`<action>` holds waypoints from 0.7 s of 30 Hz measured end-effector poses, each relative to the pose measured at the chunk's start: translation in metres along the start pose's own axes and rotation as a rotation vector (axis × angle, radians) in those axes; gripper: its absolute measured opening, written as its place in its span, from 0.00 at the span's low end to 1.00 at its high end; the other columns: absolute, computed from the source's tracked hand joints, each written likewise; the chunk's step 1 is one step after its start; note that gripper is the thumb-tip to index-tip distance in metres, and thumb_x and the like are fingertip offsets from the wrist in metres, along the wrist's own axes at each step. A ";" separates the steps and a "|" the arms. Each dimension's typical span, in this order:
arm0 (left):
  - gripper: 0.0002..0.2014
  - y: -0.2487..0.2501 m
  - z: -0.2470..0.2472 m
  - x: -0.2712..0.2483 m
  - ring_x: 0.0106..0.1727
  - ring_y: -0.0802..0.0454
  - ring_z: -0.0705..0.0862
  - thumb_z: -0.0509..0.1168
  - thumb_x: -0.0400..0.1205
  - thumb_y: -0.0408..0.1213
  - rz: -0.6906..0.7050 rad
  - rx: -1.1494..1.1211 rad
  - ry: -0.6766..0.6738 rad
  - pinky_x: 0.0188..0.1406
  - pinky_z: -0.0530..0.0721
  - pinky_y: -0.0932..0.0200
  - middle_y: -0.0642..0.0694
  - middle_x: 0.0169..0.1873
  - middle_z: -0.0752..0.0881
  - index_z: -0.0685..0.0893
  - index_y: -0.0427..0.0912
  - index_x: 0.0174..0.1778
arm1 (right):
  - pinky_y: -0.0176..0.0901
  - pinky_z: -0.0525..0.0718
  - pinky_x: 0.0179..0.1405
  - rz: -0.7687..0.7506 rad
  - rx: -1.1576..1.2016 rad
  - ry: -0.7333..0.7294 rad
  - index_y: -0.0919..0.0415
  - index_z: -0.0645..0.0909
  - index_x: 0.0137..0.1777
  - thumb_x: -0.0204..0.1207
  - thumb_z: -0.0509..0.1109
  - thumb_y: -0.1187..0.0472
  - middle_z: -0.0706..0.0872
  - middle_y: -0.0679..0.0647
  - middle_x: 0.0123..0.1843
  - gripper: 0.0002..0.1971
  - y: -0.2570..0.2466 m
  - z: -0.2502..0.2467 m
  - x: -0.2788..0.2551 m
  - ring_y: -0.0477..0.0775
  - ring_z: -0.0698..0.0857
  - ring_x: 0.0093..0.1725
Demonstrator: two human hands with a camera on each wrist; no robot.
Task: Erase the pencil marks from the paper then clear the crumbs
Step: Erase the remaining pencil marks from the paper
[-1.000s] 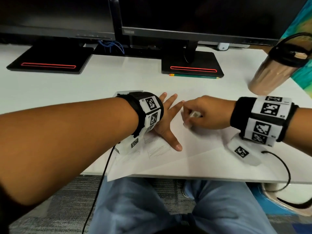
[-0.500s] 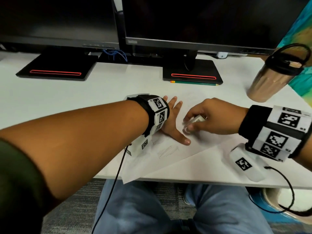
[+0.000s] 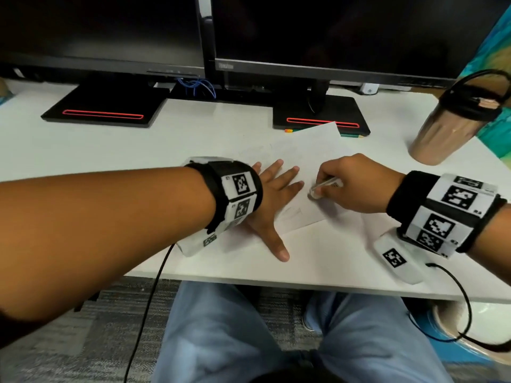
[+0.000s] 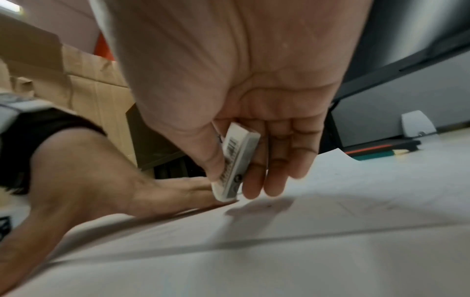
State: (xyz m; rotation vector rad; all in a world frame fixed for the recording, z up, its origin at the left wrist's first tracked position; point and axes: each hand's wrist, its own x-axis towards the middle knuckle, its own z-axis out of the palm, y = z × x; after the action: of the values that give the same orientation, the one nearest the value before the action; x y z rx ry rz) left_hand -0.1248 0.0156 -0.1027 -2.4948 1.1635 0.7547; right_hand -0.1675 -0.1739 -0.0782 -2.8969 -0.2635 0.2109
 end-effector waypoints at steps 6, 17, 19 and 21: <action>0.56 0.009 -0.031 -0.004 0.87 0.39 0.42 0.61 0.75 0.74 -0.055 0.022 -0.049 0.82 0.50 0.37 0.49 0.87 0.34 0.32 0.55 0.86 | 0.48 0.82 0.52 0.032 -0.072 -0.068 0.54 0.84 0.53 0.79 0.68 0.50 0.87 0.51 0.49 0.10 0.000 0.002 0.003 0.55 0.82 0.49; 0.68 0.008 -0.015 0.000 0.86 0.43 0.38 0.66 0.61 0.82 -0.045 -0.075 0.077 0.84 0.48 0.33 0.48 0.86 0.36 0.33 0.57 0.86 | 0.49 0.82 0.52 0.016 -0.005 -0.091 0.52 0.83 0.51 0.78 0.67 0.50 0.86 0.47 0.45 0.08 0.004 0.006 -0.004 0.53 0.83 0.48; 0.70 0.006 -0.015 0.008 0.84 0.43 0.26 0.67 0.61 0.81 -0.022 -0.071 0.062 0.84 0.39 0.32 0.49 0.84 0.25 0.27 0.57 0.84 | 0.46 0.81 0.51 0.008 -0.008 -0.087 0.52 0.81 0.50 0.79 0.67 0.51 0.85 0.47 0.44 0.06 0.004 0.007 -0.003 0.52 0.82 0.47; 0.70 0.005 -0.011 0.015 0.83 0.42 0.24 0.66 0.62 0.81 -0.021 -0.044 0.028 0.82 0.36 0.30 0.48 0.83 0.23 0.25 0.56 0.83 | 0.45 0.80 0.48 0.031 -0.021 -0.063 0.54 0.81 0.52 0.80 0.66 0.52 0.86 0.50 0.46 0.08 0.006 0.007 -0.001 0.53 0.82 0.47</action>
State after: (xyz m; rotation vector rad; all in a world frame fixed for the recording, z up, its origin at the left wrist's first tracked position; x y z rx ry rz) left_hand -0.1168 -0.0023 -0.1025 -2.5577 1.1399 0.7499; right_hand -0.1685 -0.1779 -0.0863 -2.9204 -0.2335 0.3063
